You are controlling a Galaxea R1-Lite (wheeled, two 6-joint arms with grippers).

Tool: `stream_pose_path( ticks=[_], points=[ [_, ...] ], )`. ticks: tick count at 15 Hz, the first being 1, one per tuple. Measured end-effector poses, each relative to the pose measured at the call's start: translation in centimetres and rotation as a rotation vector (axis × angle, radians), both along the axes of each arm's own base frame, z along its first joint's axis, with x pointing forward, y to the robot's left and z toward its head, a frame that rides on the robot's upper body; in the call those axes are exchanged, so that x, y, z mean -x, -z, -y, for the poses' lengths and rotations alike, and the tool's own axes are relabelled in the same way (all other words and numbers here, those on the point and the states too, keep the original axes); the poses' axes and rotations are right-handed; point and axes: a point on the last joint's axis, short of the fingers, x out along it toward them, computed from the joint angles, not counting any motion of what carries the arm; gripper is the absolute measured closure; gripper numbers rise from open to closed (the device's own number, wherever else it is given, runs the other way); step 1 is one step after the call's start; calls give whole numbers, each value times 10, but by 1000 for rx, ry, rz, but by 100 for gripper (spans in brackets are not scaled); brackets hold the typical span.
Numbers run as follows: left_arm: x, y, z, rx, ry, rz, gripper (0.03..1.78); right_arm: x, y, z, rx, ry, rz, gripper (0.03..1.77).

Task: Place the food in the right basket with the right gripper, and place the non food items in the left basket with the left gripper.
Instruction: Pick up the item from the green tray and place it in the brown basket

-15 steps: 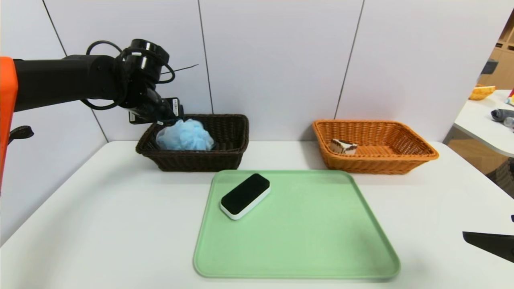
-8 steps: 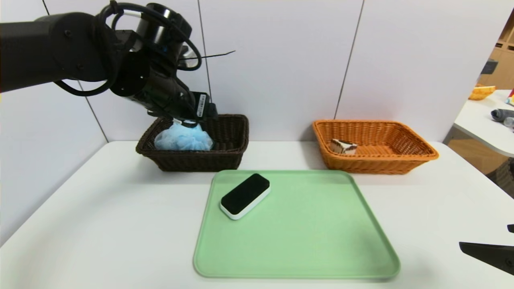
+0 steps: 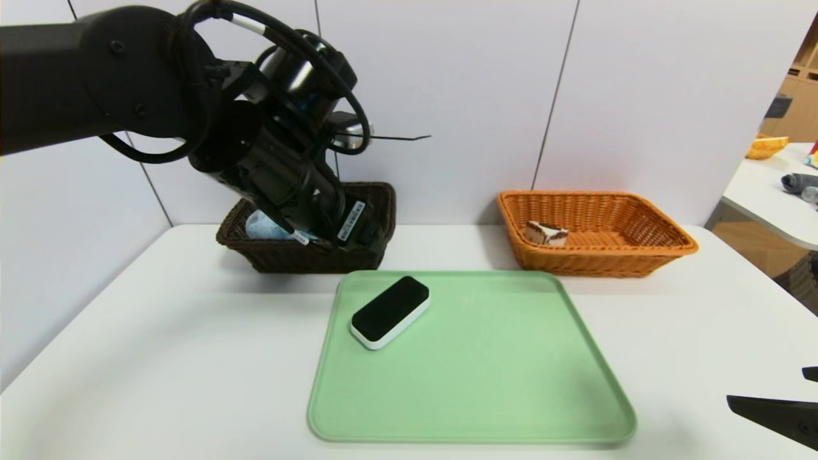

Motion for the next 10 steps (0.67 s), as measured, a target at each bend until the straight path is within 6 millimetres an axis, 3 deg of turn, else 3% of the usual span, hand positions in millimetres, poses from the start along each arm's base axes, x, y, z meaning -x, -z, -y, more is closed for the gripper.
stream_pose_path(
  ticks=[4, 10],
  points=[
    [2, 19, 27, -36, 99, -43, 13, 1, 2, 1, -3, 6, 8, 10],
    [-12, 52, 51, -74, 227, -121, 12, 12, 5, 3, -11, 7, 26, 10]
  ],
)
